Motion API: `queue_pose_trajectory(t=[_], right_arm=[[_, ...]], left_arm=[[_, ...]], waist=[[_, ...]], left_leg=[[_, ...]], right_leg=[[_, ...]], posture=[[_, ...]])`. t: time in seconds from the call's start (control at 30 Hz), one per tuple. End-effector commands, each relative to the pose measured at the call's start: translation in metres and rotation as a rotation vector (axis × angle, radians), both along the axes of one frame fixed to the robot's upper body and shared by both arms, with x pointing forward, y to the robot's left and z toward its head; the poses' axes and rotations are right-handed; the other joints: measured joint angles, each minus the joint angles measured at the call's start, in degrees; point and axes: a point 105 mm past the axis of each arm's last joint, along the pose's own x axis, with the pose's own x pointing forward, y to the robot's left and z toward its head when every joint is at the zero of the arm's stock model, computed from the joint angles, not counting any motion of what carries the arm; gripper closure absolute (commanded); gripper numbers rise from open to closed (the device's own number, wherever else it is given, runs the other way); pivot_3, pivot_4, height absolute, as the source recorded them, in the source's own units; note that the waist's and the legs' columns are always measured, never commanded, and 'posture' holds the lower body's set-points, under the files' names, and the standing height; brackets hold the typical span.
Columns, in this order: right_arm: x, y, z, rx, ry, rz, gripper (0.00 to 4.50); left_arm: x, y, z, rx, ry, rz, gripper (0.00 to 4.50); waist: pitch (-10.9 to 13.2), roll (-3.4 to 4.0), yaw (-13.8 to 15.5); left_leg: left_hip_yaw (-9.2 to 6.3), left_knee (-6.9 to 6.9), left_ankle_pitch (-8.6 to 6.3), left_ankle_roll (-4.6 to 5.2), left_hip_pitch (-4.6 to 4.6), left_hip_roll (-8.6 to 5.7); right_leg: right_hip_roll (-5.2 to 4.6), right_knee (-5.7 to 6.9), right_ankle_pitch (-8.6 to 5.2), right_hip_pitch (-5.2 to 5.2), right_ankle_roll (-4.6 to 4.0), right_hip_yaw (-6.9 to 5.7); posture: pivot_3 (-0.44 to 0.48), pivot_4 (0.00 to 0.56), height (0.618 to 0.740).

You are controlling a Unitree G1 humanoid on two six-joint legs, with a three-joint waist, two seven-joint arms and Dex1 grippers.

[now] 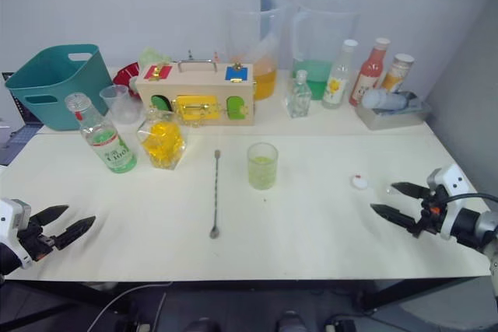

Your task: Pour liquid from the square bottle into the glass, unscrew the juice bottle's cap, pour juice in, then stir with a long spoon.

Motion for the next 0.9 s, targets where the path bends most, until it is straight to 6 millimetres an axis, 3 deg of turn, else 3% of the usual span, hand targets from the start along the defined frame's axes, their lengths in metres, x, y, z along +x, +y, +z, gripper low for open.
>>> queue_pose_trajectory(t=[0.03,0.27,0.4,0.63,0.73,0.9], right_arm=[[-0.002,-0.007,0.013,-0.028,-0.047,-0.008,0.00],[-0.001,-0.004,0.015,-0.019,-0.053,0.011,0.00],[-0.003,0.021,0.023,0.006,-0.056,0.134,0.00],[-0.010,0.075,0.043,0.053,-0.036,0.376,0.00],[-0.015,0.107,0.054,0.059,-0.031,0.519,0.00],[-0.019,0.129,0.065,0.078,-0.041,0.593,0.00]], left_arm=[[0.002,0.001,0.013,0.028,-0.044,-0.003,0.04],[0.005,-0.007,0.014,0.032,-0.037,-0.025,0.04],[0.009,-0.030,0.012,0.014,-0.014,-0.048,0.04],[0.010,-0.098,0.020,0.000,-0.058,-0.095,0.04],[0.015,-0.133,0.026,-0.020,-0.076,-0.108,0.04],[0.022,-0.166,0.026,0.015,-0.132,-0.087,0.04]], waist=[[0.0,0.00,0.0],[0.0,0.00,0.0],[0.0,0.01,0.0],[0.0,0.01,0.0],[0.0,0.01,0.1],[0.0,0.01,0.5]], left_leg=[[0.00,0.00,0.00,0.00,0.00,0.00],[0.00,0.00,0.00,0.00,0.01,0.00],[0.00,0.00,0.00,0.00,0.01,0.00],[-0.03,-0.01,0.00,-0.01,0.03,0.04],[-0.02,0.00,0.00,-0.01,0.02,0.01],[-0.05,0.04,0.00,-0.01,0.01,-0.02]], right_leg=[[0.00,0.00,0.00,0.00,0.00,0.00],[0.00,0.01,0.00,0.00,0.00,0.01],[-0.01,0.01,0.00,0.00,0.00,0.02],[0.02,0.06,0.00,0.02,0.00,0.02],[-0.01,0.04,0.00,0.03,0.00,0.04],[-0.01,0.03,0.01,0.08,0.01,0.02]], posture=[[0.000,0.150,0.740],[0.000,0.150,0.740],[0.000,0.150,0.740],[0.000,0.150,0.740],[0.000,0.150,0.740],[0.000,0.150,0.740]])
